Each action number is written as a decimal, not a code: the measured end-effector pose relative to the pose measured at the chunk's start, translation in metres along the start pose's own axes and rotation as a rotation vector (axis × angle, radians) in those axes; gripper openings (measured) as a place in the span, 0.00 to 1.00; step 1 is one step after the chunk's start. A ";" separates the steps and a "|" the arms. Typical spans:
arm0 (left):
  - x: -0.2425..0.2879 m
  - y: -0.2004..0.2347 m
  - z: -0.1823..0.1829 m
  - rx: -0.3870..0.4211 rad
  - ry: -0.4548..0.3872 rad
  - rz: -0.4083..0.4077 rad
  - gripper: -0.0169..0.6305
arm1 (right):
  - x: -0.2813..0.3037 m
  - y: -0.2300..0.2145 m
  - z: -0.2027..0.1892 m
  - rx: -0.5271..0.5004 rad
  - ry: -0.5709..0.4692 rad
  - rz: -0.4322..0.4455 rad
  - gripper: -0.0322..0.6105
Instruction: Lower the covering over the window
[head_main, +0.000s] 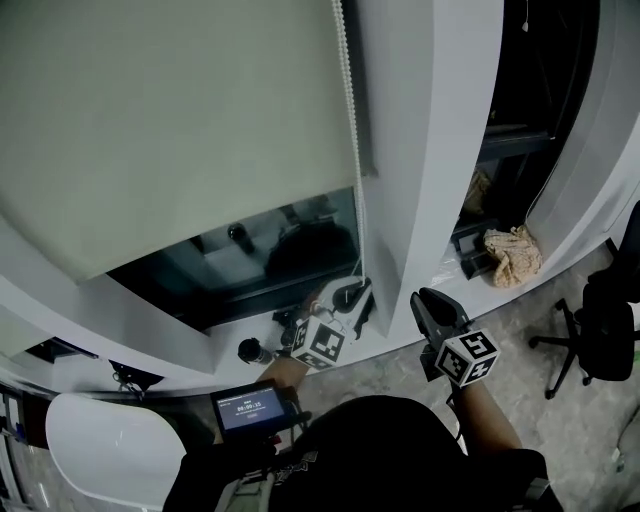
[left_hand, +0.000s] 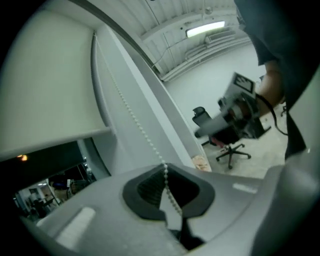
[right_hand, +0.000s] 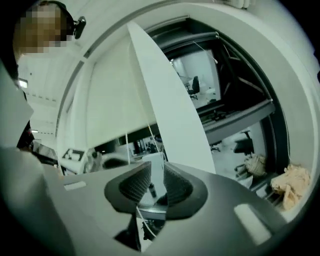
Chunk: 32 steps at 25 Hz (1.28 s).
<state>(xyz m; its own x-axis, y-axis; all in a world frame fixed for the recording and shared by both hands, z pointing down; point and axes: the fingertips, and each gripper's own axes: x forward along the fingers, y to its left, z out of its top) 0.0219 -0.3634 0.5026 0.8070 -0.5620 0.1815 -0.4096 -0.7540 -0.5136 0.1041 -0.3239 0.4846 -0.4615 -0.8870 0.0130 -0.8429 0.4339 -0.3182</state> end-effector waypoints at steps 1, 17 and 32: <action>0.002 -0.014 -0.013 0.008 0.029 -0.022 0.02 | 0.001 0.008 0.021 -0.038 -0.030 0.017 0.18; -0.038 -0.223 -0.185 0.042 0.508 -0.572 0.02 | 0.056 0.153 0.240 -0.271 -0.253 0.360 0.28; -0.049 -0.251 -0.221 0.034 0.510 -0.617 0.02 | 0.124 0.117 0.282 -0.291 -0.354 -0.053 0.27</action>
<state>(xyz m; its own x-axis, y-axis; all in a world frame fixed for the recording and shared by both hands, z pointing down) -0.0089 -0.2221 0.8084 0.5860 -0.1392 0.7983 0.0673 -0.9734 -0.2192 0.0263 -0.4278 0.1814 -0.3356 -0.8865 -0.3185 -0.9287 0.3680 -0.0458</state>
